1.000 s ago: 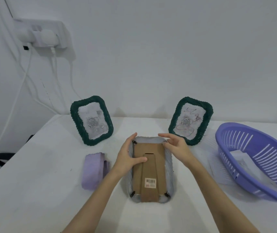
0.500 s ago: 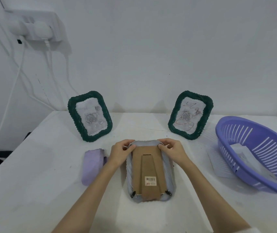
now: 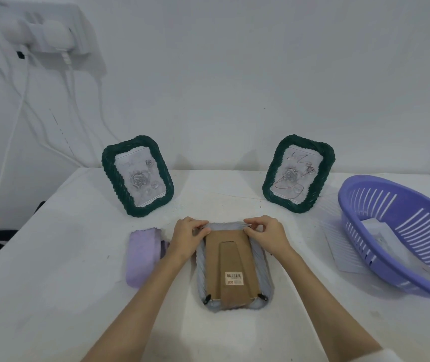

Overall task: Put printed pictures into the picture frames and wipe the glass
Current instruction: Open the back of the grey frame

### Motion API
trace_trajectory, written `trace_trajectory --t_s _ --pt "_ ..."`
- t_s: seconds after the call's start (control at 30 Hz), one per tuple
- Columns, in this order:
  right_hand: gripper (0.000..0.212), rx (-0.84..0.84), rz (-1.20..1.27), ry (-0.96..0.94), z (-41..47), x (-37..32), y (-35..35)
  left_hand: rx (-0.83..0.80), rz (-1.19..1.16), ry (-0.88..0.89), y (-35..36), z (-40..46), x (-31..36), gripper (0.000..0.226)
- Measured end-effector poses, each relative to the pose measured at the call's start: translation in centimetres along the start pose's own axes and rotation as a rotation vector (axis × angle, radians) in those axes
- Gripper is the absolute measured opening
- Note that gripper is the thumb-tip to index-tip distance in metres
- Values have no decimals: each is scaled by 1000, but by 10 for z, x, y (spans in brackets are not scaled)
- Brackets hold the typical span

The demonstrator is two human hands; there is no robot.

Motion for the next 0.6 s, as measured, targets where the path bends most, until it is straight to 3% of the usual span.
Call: trace_trajectory --t_s 0.43,0.6 --pt "12 33 -92 66 5 -3 1 90 45 -3 5 5 0 15" --pt "28 14 -39 -8 -3 0 -4 71 96 -7 2 -4 4 35"
Point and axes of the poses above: each hand's wrist, its own z-axis towards the middle knuckle, its own y-axis out of the palm, x = y × z, the point moved 6 cm from there along z, towards the middle knuckle, and after that the axes turned 9 degrees about x, right-handed, at the moved point
